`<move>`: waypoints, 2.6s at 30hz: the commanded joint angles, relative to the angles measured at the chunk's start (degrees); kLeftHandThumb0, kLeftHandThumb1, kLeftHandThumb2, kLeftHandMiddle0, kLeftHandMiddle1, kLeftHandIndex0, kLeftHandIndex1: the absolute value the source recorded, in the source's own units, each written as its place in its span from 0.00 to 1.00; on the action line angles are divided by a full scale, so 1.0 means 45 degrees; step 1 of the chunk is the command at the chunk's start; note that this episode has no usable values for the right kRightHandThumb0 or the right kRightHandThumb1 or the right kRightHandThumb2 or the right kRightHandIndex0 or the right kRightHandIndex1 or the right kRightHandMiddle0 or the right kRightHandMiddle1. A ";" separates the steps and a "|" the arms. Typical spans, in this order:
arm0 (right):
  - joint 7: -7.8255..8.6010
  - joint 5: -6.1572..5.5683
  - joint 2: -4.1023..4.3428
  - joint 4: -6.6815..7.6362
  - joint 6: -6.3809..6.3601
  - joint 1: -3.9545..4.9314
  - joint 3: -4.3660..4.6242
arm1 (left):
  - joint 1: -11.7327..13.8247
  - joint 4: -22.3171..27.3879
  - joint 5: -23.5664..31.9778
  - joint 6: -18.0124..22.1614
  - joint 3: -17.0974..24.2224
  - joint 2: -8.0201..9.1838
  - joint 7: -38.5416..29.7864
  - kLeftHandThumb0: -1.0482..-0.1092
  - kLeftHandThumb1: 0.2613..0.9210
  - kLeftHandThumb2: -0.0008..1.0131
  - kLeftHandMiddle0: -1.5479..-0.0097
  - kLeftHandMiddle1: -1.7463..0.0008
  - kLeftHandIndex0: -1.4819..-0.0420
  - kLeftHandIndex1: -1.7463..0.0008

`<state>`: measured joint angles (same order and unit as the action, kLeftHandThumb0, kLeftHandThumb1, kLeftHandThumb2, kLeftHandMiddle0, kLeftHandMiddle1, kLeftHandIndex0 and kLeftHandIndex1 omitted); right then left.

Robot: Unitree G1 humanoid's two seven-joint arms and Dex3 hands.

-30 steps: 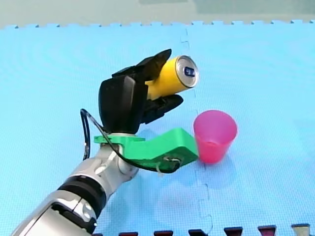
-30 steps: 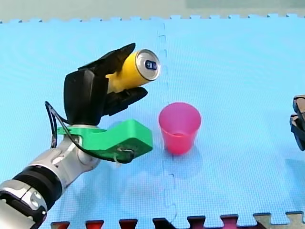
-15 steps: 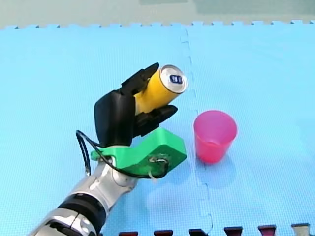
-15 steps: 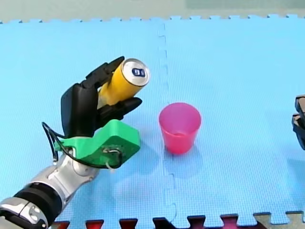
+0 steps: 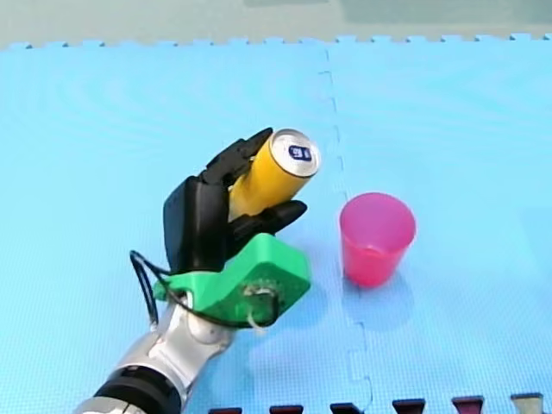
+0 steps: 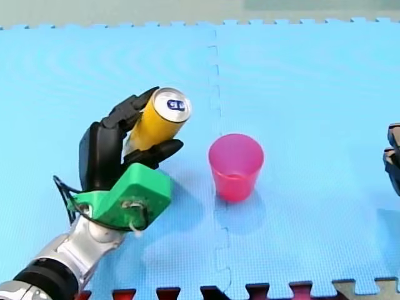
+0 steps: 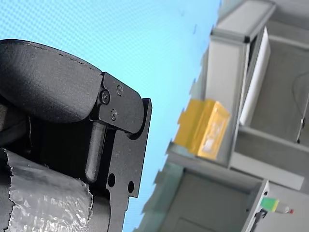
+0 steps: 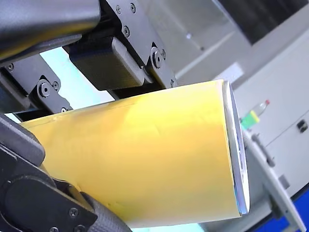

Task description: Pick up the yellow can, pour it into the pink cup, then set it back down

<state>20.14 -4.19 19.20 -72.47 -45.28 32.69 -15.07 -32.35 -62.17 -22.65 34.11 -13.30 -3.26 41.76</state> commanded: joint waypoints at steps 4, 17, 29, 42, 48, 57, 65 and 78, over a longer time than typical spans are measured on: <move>0.0120 -0.0095 0.0121 -0.0056 0.0054 0.0066 -0.0092 | 0.0738 0.0932 0.1927 0.0682 0.1190 -0.0491 -0.1704 0.68 0.92 0.00 0.18 1.00 0.24 1.00; 0.0382 -0.0184 0.0188 -0.0182 0.0000 0.0113 -0.0259 | 0.2134 0.0863 0.2515 0.2766 0.2045 -0.0927 -0.2757 0.73 0.90 0.00 0.16 1.00 0.24 1.00; 0.0674 -0.0290 0.0291 -0.0238 0.0002 0.0120 -0.0427 | 0.2274 0.0338 0.3187 0.3476 0.2893 -0.1023 -0.3675 0.76 0.90 0.00 0.16 1.00 0.25 1.00; 0.0692 -0.0251 0.0486 -0.0307 0.0152 0.0199 -0.0464 | 0.1701 -0.0626 0.2490 0.4266 0.2965 -0.0762 -0.3090 0.77 0.91 0.00 0.18 1.00 0.25 1.00; 0.0767 -0.0277 0.0524 -0.0316 0.0273 0.0248 -0.0485 | 0.1175 -0.0961 0.2695 0.4182 0.3187 -0.0544 -0.3351 0.78 0.91 0.00 0.19 1.00 0.25 1.00; 0.0824 -0.0325 0.0612 -0.0266 0.0307 0.0312 -0.0541 | 0.0435 -0.1334 0.2397 0.4046 0.3225 -0.0310 -0.2834 0.78 0.91 0.00 0.21 1.00 0.26 1.00; 0.0726 -0.0271 0.0678 -0.0229 0.0335 0.0368 -0.0510 | 0.0162 -0.1476 0.2604 0.4023 0.3437 -0.0356 -0.2978 0.77 0.91 0.00 0.21 1.00 0.27 1.00; 0.0305 -0.0043 0.0907 -0.0175 0.0306 0.0403 -0.0360 | 0.0013 -0.1725 0.3180 0.4229 0.3732 -0.0744 -0.3723 0.77 0.90 0.00 0.20 1.00 0.26 1.00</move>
<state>21.90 -4.55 22.81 -73.52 -43.75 34.40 -16.86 -31.86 -69.81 -9.28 52.21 2.90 -6.25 25.83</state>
